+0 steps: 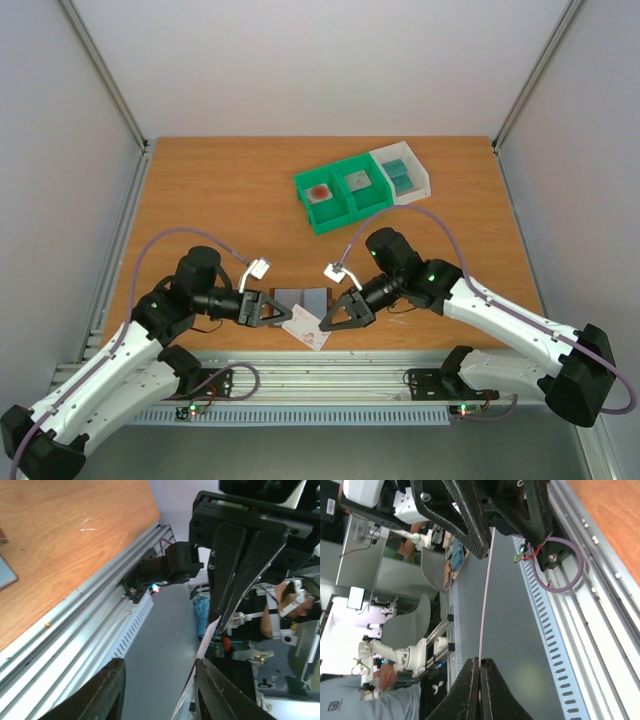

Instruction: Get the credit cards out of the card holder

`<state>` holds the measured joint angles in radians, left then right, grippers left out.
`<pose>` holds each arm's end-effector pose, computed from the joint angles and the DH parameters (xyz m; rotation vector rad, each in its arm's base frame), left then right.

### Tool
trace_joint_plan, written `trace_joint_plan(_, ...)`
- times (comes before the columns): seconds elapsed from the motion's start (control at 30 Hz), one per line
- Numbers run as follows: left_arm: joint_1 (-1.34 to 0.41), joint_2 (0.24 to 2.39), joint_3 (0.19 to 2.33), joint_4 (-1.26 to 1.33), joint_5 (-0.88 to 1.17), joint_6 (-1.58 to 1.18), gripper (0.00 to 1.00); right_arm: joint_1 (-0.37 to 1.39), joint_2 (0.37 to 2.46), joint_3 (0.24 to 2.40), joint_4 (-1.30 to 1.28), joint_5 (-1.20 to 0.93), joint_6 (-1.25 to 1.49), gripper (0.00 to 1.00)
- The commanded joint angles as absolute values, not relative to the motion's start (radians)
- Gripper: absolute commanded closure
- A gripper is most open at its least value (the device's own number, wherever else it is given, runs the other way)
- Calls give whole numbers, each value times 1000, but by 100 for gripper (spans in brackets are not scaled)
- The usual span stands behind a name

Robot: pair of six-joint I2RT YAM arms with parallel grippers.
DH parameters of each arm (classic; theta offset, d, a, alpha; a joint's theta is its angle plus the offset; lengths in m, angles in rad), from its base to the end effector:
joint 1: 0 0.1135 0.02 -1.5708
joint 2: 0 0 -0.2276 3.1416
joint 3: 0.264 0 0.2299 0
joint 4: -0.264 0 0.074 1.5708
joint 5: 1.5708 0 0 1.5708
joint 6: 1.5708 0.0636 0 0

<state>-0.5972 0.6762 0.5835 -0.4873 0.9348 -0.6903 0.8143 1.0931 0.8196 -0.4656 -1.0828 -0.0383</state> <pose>0.1056 -0.1337 0.2339 0.5240 2.3466 -1.6887 0.1115 0.2000 0.2435 -1.4824 1.8114 1.6372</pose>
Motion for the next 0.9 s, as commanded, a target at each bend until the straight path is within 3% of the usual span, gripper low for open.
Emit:
trace_joint_plan(0.0, -600, 685, 561, -343, 1034, -728, 62, 849, 1110, 861, -489, -1139, -81, 99)
trace_joint_plan(0.2, -599, 711, 546, -287, 1086, -768, 74, 872, 1139, 878, -501, -1126, -96, 99)
trace_joint_plan(0.33, -600, 715, 545, -285, 1112, -764, 98, 873, 1145, 892, -511, -1113, -106, 99)
trace_joint_plan(0.5, -600, 696, 546, -298, 1092, -759, 100, 873, 1143, 905, -546, -1064, -123, 98)
trace_joint_plan(0.87, -600, 715, 542, -305, 909, -765, 100, 862, 1058, 882, -512, -690, -10, 55)
